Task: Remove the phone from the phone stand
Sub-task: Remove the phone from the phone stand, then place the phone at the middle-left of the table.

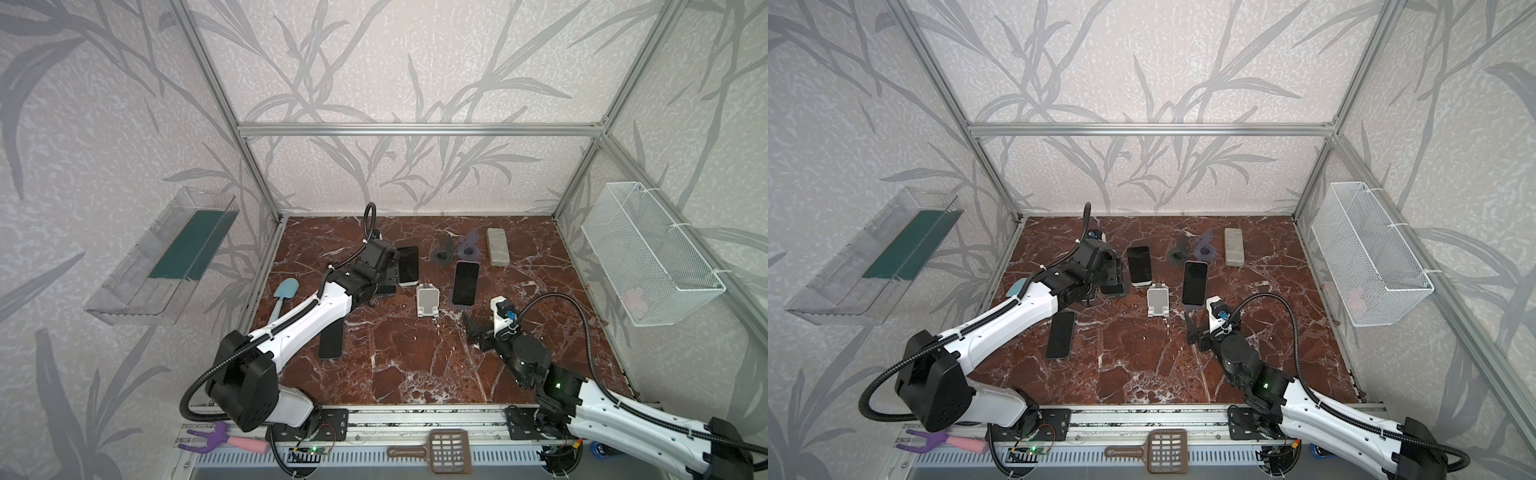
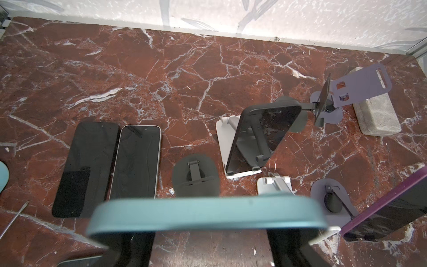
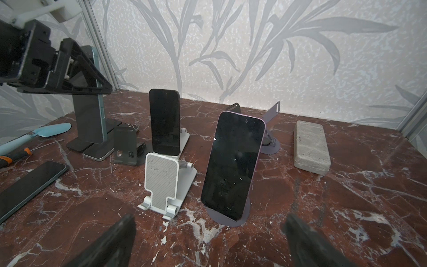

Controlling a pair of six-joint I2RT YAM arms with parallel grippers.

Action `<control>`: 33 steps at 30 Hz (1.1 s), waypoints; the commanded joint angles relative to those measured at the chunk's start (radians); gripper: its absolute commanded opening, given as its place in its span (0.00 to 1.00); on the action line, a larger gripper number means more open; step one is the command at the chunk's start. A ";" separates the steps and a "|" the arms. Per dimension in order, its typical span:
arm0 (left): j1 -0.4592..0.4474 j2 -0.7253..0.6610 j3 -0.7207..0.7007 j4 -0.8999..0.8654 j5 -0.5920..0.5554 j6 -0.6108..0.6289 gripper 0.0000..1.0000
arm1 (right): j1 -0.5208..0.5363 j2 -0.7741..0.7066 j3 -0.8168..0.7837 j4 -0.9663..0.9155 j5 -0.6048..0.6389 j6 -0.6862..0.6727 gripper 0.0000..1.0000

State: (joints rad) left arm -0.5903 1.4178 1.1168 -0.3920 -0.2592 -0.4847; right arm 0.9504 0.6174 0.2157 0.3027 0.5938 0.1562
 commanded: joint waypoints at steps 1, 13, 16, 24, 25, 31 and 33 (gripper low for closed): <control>-0.005 -0.068 -0.019 -0.049 -0.007 0.017 0.48 | -0.003 -0.018 0.022 0.006 0.024 -0.005 0.99; -0.014 -0.256 -0.175 -0.250 0.050 -0.039 0.47 | -0.002 -0.017 0.022 0.008 0.014 0.004 0.99; -0.015 -0.280 -0.232 -0.254 0.058 -0.057 0.47 | -0.003 -0.018 0.022 0.007 0.013 0.002 0.99; -0.011 -0.249 -0.351 -0.202 0.138 -0.069 0.46 | -0.002 0.003 0.025 0.013 0.008 0.003 0.99; -0.011 -0.239 -0.358 -0.200 0.143 -0.068 0.46 | -0.003 0.002 0.023 0.013 0.010 0.002 0.99; 0.002 -0.142 -0.333 -0.220 0.139 -0.066 0.46 | -0.003 -0.004 0.021 0.010 0.012 0.005 0.99; 0.006 -0.098 -0.316 -0.235 0.127 -0.081 0.46 | -0.002 0.001 0.022 0.013 0.012 0.006 0.99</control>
State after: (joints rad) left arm -0.5938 1.2827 0.7609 -0.6151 -0.1196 -0.5461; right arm 0.9504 0.6212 0.2157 0.3027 0.5938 0.1570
